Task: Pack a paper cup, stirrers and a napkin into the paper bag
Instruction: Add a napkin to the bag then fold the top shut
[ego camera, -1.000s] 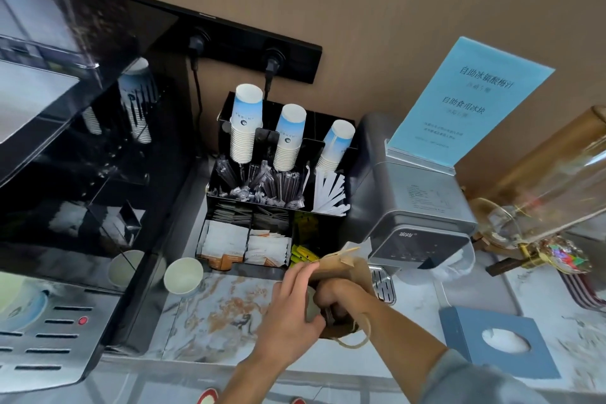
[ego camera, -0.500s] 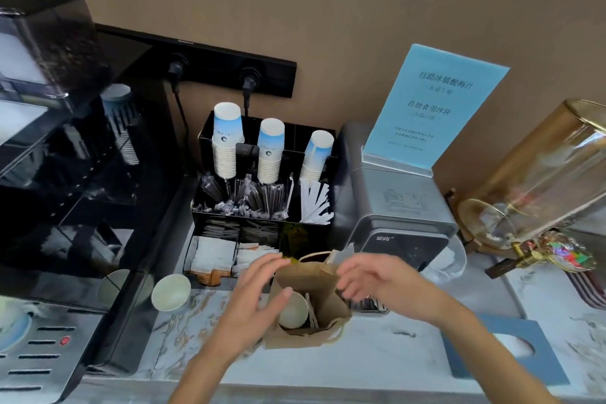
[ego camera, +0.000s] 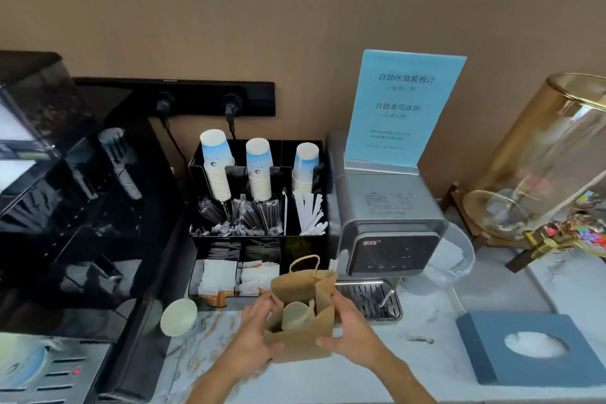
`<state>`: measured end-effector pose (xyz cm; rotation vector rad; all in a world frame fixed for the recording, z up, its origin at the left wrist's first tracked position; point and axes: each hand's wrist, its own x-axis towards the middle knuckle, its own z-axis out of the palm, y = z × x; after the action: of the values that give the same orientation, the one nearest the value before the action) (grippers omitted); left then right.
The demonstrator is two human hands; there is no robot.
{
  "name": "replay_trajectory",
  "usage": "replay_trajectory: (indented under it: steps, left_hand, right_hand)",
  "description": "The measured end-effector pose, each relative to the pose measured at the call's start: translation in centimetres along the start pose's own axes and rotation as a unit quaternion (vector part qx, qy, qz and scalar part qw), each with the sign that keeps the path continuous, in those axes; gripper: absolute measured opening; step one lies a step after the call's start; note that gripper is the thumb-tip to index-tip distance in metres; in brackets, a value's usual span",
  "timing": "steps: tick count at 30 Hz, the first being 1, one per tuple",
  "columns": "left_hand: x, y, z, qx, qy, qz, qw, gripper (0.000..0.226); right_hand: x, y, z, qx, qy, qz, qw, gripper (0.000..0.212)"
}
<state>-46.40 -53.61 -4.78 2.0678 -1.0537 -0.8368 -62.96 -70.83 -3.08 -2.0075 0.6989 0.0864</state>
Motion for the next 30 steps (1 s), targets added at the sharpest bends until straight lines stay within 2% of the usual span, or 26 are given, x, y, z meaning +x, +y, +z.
replay_trajectory:
  steps: [4,6,10,13,15,17,18,20,21,23,25,27,28,30]
  left_hand:
    - [0.7,-0.2,-0.3,-0.018,0.025,-0.001,1.0,0.036]
    - [0.6,-0.3,-0.5,-0.05,0.051,-0.024,0.997,0.032]
    - [0.2,-1.1,0.1,-0.136,0.114,-0.064,0.982,0.041]
    - [0.3,-2.3,0.3,-0.188,0.092,-0.085,0.974,0.048]
    - [0.7,-3.2,0.7,-0.22,0.067,-0.093,0.969,0.054]
    - [0.8,-3.8,1.3,-0.175,0.051,-0.073,0.981,0.069]
    - [0.8,-3.8,1.5,-0.163,0.05,-0.07,0.983,0.068]
    - [0.8,-3.2,1.3,-0.211,0.056,-0.076,0.973,0.044]
    - [0.9,-2.7,1.1,-0.24,0.066,-0.069,0.966,0.027]
    - [1.3,-2.0,0.5,-0.229,0.073,-0.03,0.97,0.019]
    - [1.5,-1.2,-0.3,-0.274,0.042,-0.019,0.961,0.026]
    - [1.7,-0.7,-0.9,-0.235,0.006,0.003,0.972,0.048]
    - [1.8,-0.8,-1.0,-0.209,-0.006,0.003,0.978,0.056]
    - [2.0,-0.9,-1.0,-0.162,-0.024,0.012,0.986,0.051]
  right_hand:
    - [0.5,-0.2,0.5,0.036,0.054,0.012,0.998,0.053]
    - [0.5,0.3,0.8,0.068,0.068,0.009,0.995,0.038]
    - [0.8,1.6,1.7,0.08,0.101,0.046,0.991,0.017]
    - [0.6,1.6,2.3,0.081,0.104,0.062,0.989,0.018]
    - [0.4,1.4,2.6,0.06,0.074,0.054,0.994,0.033]
    - [0.4,1.3,3.0,0.07,0.049,0.056,0.995,0.046]
    - [0.4,1.2,3.2,0.083,0.048,0.059,0.994,0.052]
    - [0.9,1.5,3.4,0.119,0.059,0.064,0.989,0.061]
    - [1.2,1.5,3.4,0.152,0.072,0.064,0.984,0.058]
    - [1.7,1.4,3.2,0.258,0.098,0.066,0.959,0.037]
    - [1.4,0.9,2.9,0.241,0.122,0.043,0.962,0.027]
    - [1.0,0.5,2.7,0.284,0.125,0.042,0.95,0.032]
    - [0.9,0.5,2.7,0.313,0.131,0.042,0.94,0.026]
    - [0.3,0.1,2.5,0.338,0.128,0.029,0.932,0.015]
